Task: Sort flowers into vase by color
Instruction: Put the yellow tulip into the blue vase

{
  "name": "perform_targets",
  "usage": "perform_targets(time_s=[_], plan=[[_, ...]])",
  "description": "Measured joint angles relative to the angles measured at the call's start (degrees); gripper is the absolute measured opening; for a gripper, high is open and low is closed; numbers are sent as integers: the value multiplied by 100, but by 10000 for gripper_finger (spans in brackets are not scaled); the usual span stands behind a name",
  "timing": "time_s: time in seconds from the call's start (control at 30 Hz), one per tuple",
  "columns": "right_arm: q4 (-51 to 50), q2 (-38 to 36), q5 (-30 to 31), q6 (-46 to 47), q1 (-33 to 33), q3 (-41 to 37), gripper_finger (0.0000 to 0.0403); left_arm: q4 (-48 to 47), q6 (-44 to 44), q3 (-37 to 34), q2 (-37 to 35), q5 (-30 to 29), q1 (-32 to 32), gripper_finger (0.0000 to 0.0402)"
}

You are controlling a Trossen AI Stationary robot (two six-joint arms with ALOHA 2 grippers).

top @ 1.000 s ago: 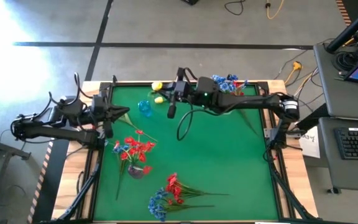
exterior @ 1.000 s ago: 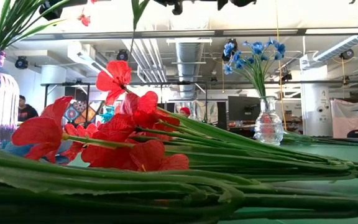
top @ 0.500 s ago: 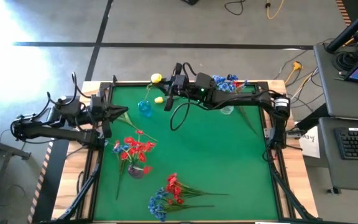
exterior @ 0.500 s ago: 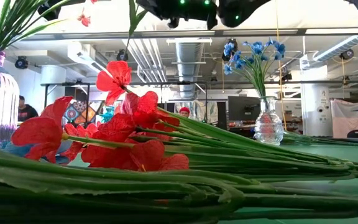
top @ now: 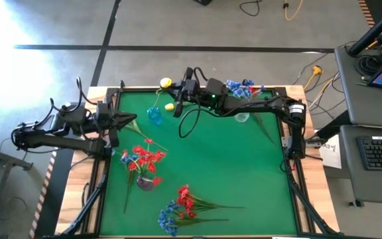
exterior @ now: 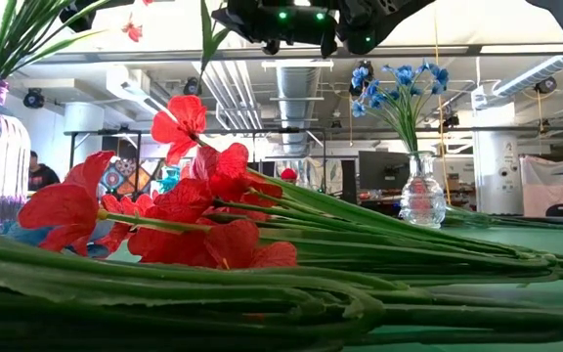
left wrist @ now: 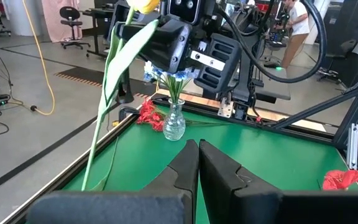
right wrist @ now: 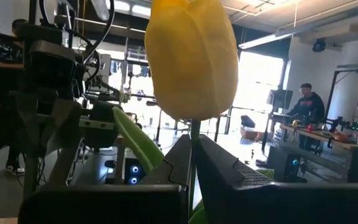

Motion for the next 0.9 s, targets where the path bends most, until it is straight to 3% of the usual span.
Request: perform_targets(time_s=[0.9], plan=[[-4,0,7,148,1,-4,13,4,-68,0,0,0,0,0]])
